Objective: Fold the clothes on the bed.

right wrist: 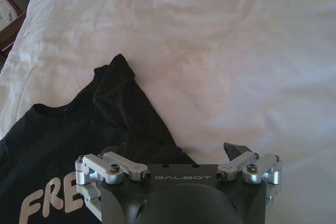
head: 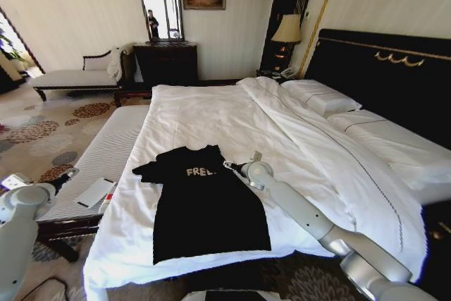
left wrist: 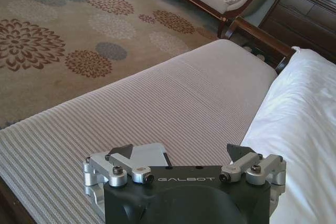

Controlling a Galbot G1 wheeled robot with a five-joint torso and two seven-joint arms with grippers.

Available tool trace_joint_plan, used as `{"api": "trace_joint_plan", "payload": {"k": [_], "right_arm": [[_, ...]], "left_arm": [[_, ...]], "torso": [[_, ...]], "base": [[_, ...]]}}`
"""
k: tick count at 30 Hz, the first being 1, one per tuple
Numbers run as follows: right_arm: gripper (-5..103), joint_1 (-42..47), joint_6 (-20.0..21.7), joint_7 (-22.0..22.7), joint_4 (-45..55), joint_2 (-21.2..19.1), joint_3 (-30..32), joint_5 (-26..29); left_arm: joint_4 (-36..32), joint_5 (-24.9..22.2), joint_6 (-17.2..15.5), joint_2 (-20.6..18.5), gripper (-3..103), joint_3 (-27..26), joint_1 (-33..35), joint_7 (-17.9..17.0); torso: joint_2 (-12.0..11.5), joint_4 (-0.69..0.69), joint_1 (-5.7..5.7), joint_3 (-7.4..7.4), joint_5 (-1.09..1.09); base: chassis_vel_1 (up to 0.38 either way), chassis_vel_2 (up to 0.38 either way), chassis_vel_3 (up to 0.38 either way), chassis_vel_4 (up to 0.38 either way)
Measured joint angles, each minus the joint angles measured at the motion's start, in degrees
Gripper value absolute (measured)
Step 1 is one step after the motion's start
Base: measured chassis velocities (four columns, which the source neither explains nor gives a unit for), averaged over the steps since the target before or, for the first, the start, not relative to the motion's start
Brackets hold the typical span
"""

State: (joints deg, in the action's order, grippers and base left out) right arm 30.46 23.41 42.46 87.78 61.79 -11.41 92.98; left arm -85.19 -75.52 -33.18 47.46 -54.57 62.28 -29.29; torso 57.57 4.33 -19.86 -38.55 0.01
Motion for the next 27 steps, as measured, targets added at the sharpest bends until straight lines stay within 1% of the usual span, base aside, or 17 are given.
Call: {"api": "trace_joint_plan", "payload": {"k": [3, 7, 8, 11, 16, 19, 23, 27], "right_arm": [[100, 0.25, -0.03, 0.02, 0.42, 0.71, 0.32, 0.75], [100, 0.29, -0.15, 0.09, 0.21, 3.26, 0.04, 1.28], [100, 0.29, -0.15, 0.09, 0.21, 3.26, 0.04, 1.28], [100, -0.41, -0.28, -0.38, -0.83, 5.43, -0.7, 0.93], [100, -1.22, -0.37, -0.76, -1.69, 6.69, -1.36, 0.44], [100, -2.57, -0.88, -1.96, -2.94, 8.28, -2.28, -0.68], [100, -3.2, -0.97, -2.43, -4.08, 9.03, -2.95, -2.17], [100, -3.17, -0.89, -2.72, -4.45, 8.78, -3.19, -3.52]], "left_arm": [[-0.15, 0.03, 0.0, 0.0, 100, 0.04, 0.05, -0.12], [-0.48, 0.05, -0.02, 0.0, 100, 0.02, 0.41, -0.41], [-0.48, 0.05, -0.02, 0.0, 100, 0.02, 0.41, -0.41], [-0.49, 0.16, -0.04, -0.02, 100, -0.24, 0.75, -0.45], [-0.25, 0.3, -0.04, 0.07, 100, -0.35, 0.83, -0.46], [-0.06, 0.62, -0.06, 0.51, 100, -0.36, 0.82, -0.46], [-0.03, 0.8, -0.06, 0.67, 100, -0.32, 0.76, -0.46], [0.0, 0.84, -0.07, 0.68, 100, -0.31, 0.76, -0.46]], "torso": [[0.0, -0.01, 0.0, 0.0, -0.01], [0.0, -0.04, 0.0, 0.0, -0.01], [0.0, -0.04, 0.0, 0.0, -0.01], [0.0, -0.02, 0.0, 0.0, -0.01], [0.0, -0.02, 0.0, 0.0, -0.01], [0.0, -0.03, 0.0, 0.0, -0.02], [0.0, -0.02, 0.0, 0.0, -0.02], [0.0, -0.02, 0.0, 0.0, -0.02]], "base": [[0.0, 0.0, 0.0, 0.0], [0.0, 0.0, 0.0, 0.0], [0.0, 0.0, 0.0, 0.0], [0.0, 0.0, 0.0, 0.0], [0.0, 0.0, 0.0, 0.0], [0.0, 0.0, 0.0, 0.0], [0.0, 0.0, 0.0, 0.0], [0.0, 0.0, 0.0, 0.0]]}}
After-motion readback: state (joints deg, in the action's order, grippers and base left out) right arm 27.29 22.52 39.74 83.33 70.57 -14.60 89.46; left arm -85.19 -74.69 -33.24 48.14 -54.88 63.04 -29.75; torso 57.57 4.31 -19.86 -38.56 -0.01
